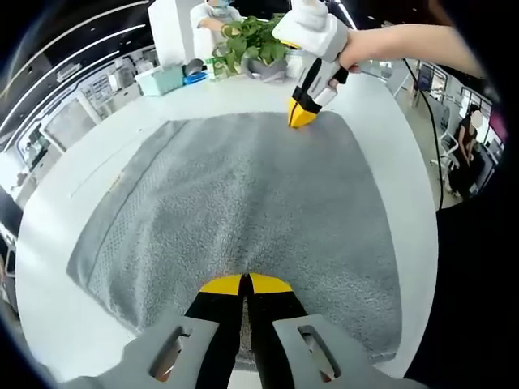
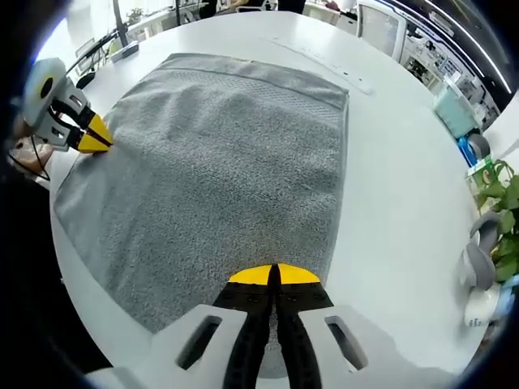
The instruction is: Fold the towel on the table until its edges align and the towel forms a compact rectangular stack.
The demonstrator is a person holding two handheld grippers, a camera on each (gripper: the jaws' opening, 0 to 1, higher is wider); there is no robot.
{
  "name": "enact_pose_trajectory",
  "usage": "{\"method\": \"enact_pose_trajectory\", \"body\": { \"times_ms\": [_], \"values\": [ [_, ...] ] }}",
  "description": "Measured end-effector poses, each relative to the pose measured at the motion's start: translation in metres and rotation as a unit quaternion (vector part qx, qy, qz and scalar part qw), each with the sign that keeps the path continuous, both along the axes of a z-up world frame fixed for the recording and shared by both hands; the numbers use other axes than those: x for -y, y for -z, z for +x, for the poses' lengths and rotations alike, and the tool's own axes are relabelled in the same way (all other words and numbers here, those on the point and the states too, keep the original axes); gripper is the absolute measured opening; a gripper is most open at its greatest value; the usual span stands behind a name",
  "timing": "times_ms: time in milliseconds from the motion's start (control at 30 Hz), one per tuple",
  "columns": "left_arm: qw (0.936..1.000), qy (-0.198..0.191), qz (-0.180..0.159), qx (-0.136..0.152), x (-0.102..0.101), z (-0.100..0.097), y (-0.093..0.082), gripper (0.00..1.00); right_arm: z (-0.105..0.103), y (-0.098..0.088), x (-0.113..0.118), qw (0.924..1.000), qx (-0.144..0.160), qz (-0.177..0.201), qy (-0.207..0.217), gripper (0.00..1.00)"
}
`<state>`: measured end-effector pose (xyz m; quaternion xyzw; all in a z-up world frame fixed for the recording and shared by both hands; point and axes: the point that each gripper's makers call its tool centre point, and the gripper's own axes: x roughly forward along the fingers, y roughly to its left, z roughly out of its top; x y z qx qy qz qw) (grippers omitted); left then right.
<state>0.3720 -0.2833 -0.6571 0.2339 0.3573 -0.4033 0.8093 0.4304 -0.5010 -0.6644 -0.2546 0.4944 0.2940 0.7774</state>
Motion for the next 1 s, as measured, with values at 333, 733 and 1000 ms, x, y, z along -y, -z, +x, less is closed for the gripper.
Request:
{"method": "enact_pose_trajectory", "body": {
  "times_ms": [333, 733, 1000],
  "values": [
    [0.9998, -0.012, -0.009, -0.013, -0.004, 0.001, 0.0, 0.02, -0.015, -0.001, 0.0, 0.9993, 0.007, 0.026, 0.027, 0.0],
    [0.9998, -0.01, -0.011, -0.01, -0.008, 0.004, 0.0, 0.02, -0.025, -0.001, -0.004, 0.9984, 0.016, 0.037, 0.039, 0.0],
    [0.9999, -0.006, -0.009, -0.005, -0.012, 0.006, 0.0, 0.02, -0.03, -0.002, -0.003, 0.9937, 0.029, 0.08, 0.072, 0.0]
  ]
}}
